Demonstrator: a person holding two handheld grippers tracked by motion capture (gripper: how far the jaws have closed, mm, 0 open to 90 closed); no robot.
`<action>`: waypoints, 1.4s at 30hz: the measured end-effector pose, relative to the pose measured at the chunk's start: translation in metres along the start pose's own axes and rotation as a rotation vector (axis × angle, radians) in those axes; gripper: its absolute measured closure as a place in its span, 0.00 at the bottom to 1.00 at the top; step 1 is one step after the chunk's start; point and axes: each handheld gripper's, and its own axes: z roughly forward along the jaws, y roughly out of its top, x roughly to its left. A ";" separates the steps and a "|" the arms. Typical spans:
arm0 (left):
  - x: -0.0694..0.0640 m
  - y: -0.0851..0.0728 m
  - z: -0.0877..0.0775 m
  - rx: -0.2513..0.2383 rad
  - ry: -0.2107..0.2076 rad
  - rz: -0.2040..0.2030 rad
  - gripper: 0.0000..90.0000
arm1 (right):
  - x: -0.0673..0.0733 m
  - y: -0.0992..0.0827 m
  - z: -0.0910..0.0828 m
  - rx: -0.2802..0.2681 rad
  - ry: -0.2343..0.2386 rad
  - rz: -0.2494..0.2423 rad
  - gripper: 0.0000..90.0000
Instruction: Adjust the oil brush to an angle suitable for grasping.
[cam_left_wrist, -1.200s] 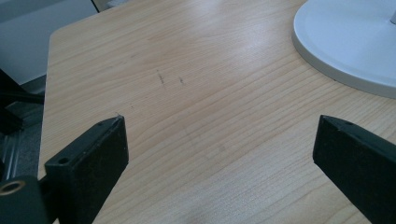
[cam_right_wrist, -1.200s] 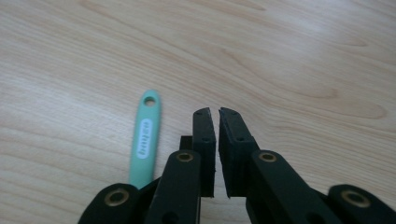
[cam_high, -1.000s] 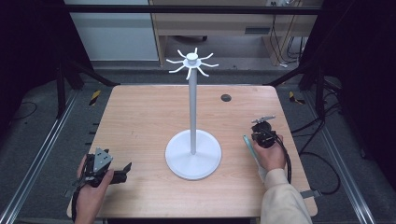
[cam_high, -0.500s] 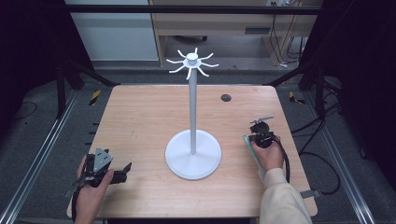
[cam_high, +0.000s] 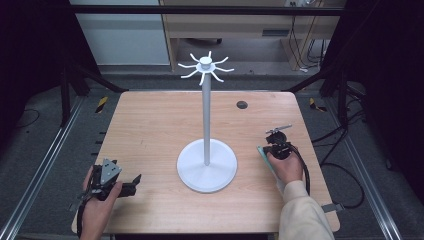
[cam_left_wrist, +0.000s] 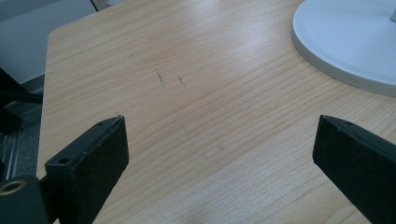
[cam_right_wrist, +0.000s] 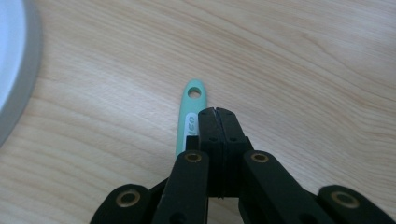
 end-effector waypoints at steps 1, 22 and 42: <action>0.000 0.000 0.000 0.002 -0.002 0.000 0.03 | 0.003 0.000 0.000 0.003 0.006 -0.018 1.00; 0.000 0.000 0.000 0.003 -0.005 -0.002 0.04 | 0.037 0.000 -0.005 0.048 0.149 -0.158 1.00; 0.001 -0.001 -0.001 0.007 0.006 0.003 0.04 | 0.046 -0.012 -0.048 0.138 0.128 -0.264 0.96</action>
